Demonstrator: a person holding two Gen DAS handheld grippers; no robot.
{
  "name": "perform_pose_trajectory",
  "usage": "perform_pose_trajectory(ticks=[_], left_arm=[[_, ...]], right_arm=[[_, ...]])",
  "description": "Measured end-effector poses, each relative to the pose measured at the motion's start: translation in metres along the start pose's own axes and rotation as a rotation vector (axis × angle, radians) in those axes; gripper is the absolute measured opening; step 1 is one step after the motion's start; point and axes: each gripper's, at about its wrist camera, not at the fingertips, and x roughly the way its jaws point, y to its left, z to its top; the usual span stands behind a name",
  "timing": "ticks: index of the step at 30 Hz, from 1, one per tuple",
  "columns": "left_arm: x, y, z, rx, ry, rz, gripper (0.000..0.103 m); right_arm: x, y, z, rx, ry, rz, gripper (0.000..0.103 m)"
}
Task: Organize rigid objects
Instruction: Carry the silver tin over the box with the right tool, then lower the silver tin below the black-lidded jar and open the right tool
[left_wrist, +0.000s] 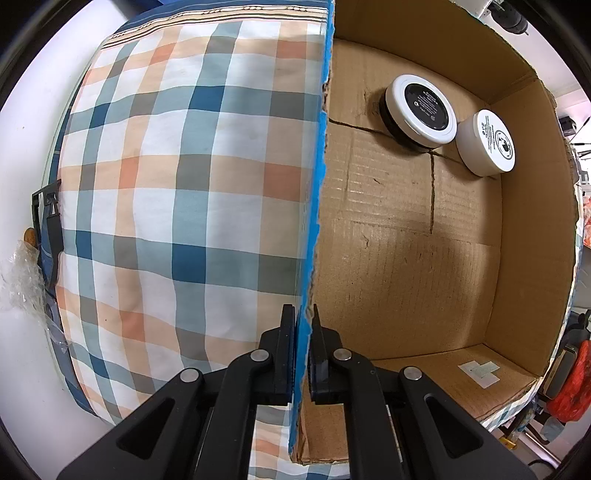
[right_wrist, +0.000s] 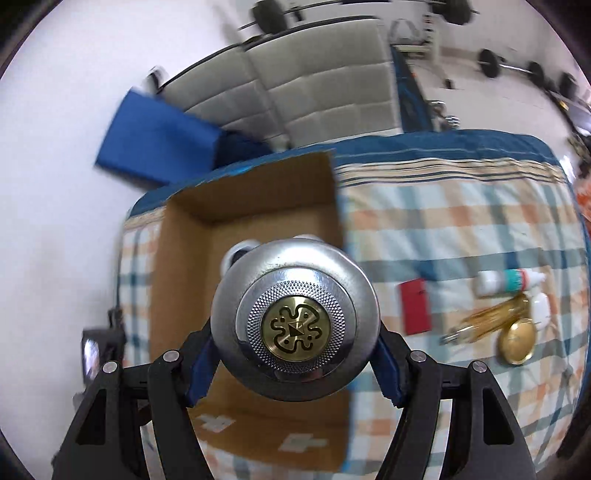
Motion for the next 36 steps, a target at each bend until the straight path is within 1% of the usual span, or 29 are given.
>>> perform_pose_trajectory(ticks=[5, 11, 24, 32, 36], left_arm=[[0.000, 0.001, 0.000, -0.002, -0.001, -0.005, 0.004], [-0.001, 0.003, -0.001, -0.003, -0.004, -0.005, 0.004], [-0.002, 0.002, -0.001, -0.002, -0.005, -0.005, 0.003], [-0.003, 0.000, -0.001, -0.001, -0.005, -0.003, 0.003], [-0.003, 0.000, 0.000, 0.000, -0.004, -0.003, 0.003]], right_arm=[[0.017, 0.036, -0.013, -0.044, 0.038, 0.028, 0.073], [0.044, 0.058, -0.020, -0.072, 0.077, 0.025, 0.073], [0.088, 0.077, -0.022, -0.095, 0.130, 0.002, 0.073], [0.118, 0.079, -0.021, -0.083, 0.173, -0.008, 0.073], [0.133, 0.080, -0.019, -0.079, 0.184, -0.027, 0.073]])
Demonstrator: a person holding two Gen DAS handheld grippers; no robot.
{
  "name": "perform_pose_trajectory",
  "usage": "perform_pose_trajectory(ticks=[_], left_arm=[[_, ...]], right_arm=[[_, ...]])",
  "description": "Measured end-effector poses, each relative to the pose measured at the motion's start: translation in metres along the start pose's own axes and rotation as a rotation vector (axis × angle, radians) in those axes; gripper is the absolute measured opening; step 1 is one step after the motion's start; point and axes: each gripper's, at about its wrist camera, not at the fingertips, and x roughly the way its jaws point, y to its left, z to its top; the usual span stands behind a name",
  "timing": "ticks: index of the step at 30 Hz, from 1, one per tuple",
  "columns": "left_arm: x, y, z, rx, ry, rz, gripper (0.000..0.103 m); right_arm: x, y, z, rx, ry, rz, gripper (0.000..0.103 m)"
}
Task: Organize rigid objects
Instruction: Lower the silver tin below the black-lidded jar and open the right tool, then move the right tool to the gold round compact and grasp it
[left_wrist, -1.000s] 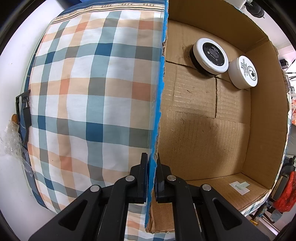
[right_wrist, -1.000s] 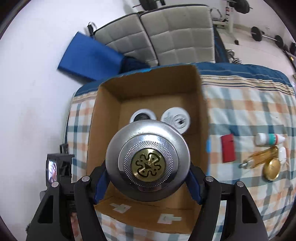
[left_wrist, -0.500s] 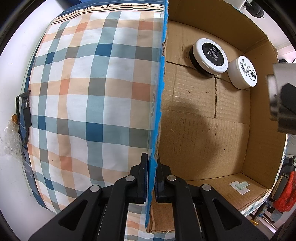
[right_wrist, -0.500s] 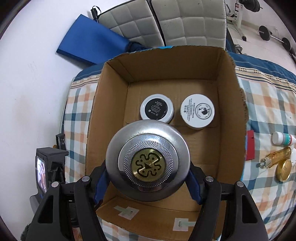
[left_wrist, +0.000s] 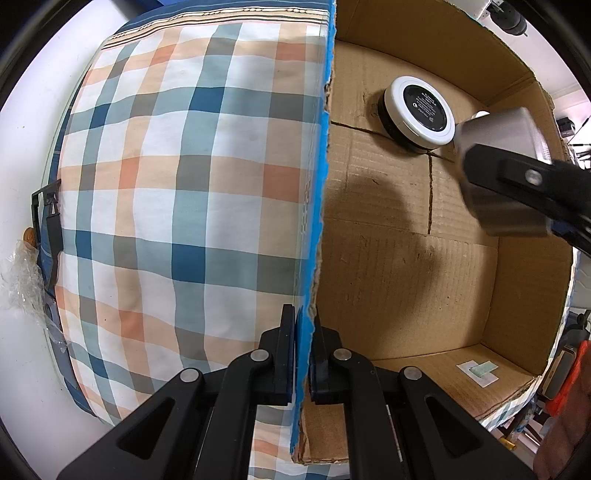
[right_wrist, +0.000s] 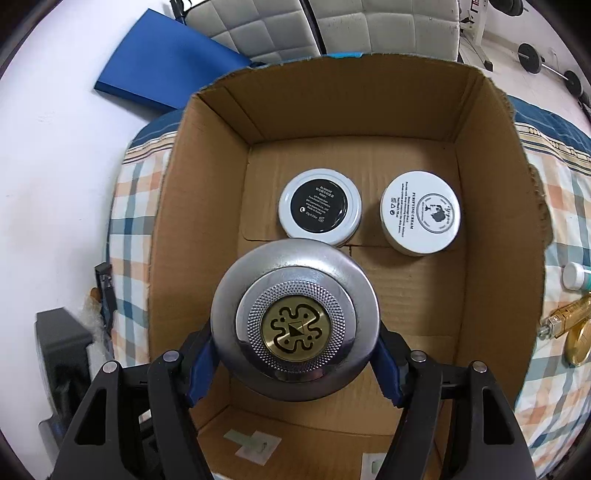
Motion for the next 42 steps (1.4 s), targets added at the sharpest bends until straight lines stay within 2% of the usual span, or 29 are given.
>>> perform_pose_trajectory(ticks=[12, 13, 15, 16, 20, 35, 42], left_arm=[[0.000, -0.001, -0.001, 0.002, -0.001, 0.001, 0.003], [0.000, 0.000, 0.000, 0.002, -0.001, 0.006, 0.003], [0.001, 0.000, -0.001, 0.001, 0.000, 0.002, 0.003], [0.001, -0.001, -0.002, 0.002, -0.001, 0.001, 0.003], [0.002, -0.002, -0.003, 0.005, -0.003, 0.006, 0.003], [-0.001, -0.004, -0.010, 0.009, -0.007, 0.011, 0.003], [-0.001, -0.005, -0.013, 0.010, -0.011, 0.013, 0.003]], right_arm=[[0.044, 0.005, 0.008, 0.003, 0.077, -0.065, 0.076], [0.046, 0.004, 0.009, 0.007, 0.087, -0.069, 0.078], [0.045, 0.003, 0.008, 0.015, 0.085, -0.064, 0.089], [0.042, 0.003, 0.009, 0.012, 0.078, -0.063, 0.096], [0.026, 0.005, 0.007, -0.003, 0.058, -0.110, 0.103], [-0.044, -0.005, -0.028, 0.005, -0.007, -0.184, 0.103], [-0.076, -0.011, -0.042, 0.011, -0.050, -0.163, 0.103]])
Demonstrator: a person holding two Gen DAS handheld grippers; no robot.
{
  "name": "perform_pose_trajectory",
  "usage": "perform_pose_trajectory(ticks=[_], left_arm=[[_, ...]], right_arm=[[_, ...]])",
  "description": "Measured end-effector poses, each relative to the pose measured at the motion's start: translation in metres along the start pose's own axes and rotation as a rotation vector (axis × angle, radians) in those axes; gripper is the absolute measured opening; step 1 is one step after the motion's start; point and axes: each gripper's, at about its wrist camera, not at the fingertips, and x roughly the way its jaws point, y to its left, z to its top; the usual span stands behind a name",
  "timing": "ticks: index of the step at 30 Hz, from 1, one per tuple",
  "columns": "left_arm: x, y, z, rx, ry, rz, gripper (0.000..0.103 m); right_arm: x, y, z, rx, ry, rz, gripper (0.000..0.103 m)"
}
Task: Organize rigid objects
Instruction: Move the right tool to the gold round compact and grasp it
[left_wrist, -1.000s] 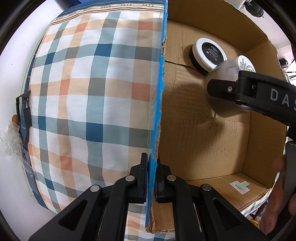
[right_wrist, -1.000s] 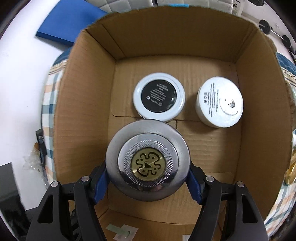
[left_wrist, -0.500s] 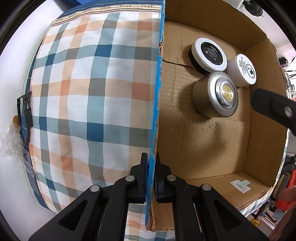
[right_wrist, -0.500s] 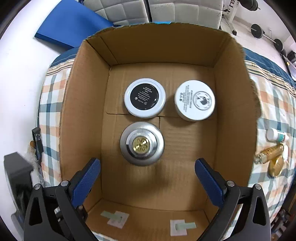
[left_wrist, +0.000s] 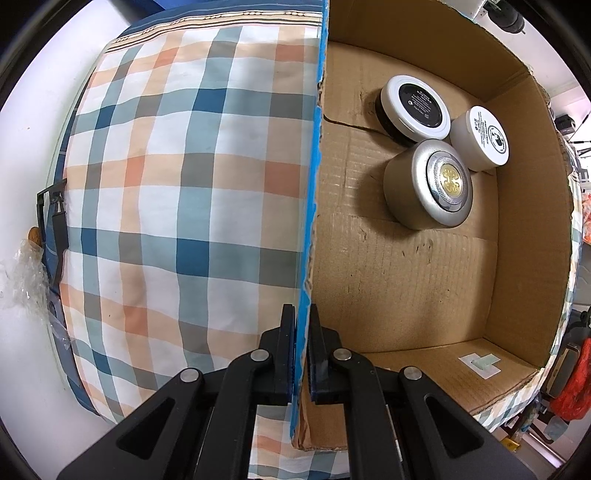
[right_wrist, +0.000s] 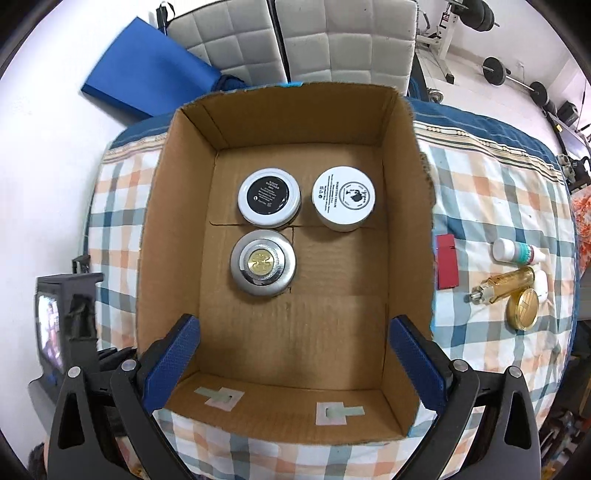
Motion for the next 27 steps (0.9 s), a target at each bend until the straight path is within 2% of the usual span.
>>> perform_pose_trajectory(ticks=[4, 9, 12, 20, 23, 27], left_arm=[[-0.001, 0.000, -0.001, 0.002, 0.000, 0.001, 0.003], [-0.003, 0.000, 0.000, 0.001, 0.000, 0.000, 0.003], [-0.005, 0.000, 0.000, 0.001, -0.002, 0.001, 0.003], [-0.006, 0.002, 0.000, 0.002, 0.000, 0.002, 0.003], [-0.006, 0.002, 0.000, 0.002, 0.001, 0.003, 0.004], [-0.006, 0.001, -0.001, 0.007, 0.002, 0.009, 0.004]], right_arm=[[-0.016, -0.009, -0.005, 0.020, -0.031, 0.013, 0.103], [-0.037, -0.055, -0.007, 0.114, -0.071, 0.023, 0.103], [-0.041, -0.109, -0.008, 0.223, -0.068, 0.000, 0.103], [-0.018, -0.278, -0.027, 0.507, -0.026, -0.168, 0.103], [-0.001, -0.318, -0.036, 0.570, 0.010, -0.193, 0.103], [0.023, -0.345, -0.040, 0.596, 0.046, -0.206, 0.103]])
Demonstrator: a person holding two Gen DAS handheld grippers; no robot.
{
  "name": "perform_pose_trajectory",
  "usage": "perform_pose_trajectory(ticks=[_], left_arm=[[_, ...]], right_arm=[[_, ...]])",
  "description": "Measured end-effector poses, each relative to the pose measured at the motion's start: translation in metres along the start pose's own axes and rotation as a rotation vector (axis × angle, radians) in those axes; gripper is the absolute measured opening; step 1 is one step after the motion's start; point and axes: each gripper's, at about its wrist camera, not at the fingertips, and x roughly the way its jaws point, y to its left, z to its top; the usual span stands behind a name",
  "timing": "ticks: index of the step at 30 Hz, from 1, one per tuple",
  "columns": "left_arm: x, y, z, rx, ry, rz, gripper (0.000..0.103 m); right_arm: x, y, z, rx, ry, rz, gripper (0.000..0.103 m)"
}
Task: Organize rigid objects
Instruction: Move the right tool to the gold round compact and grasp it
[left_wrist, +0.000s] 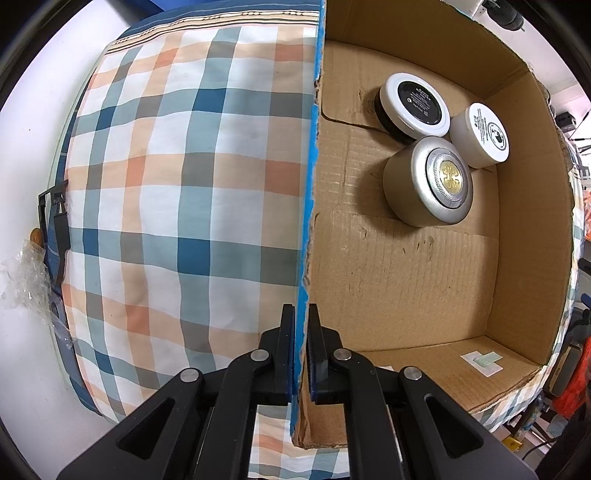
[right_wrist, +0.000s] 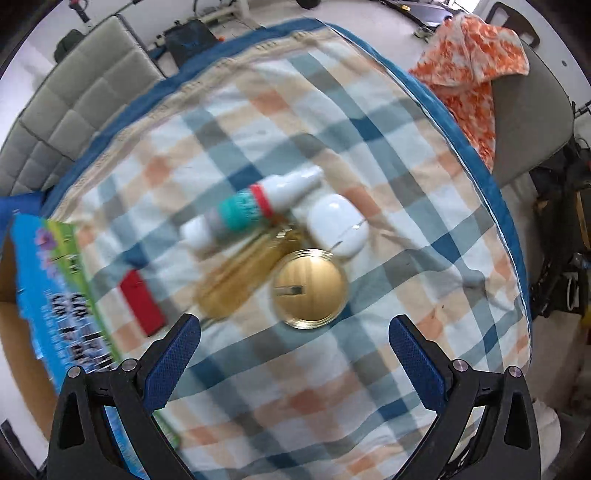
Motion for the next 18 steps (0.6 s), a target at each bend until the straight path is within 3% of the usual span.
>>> perform_pose_trajectory(ticks=[18], left_arm=[[0.002, -0.006, 0.000, -0.001, 0.000, 0.007, 0.004]], right_arm=[[0.075, -0.006, 0.011, 0.004, 0.115, -0.011, 0.103]])
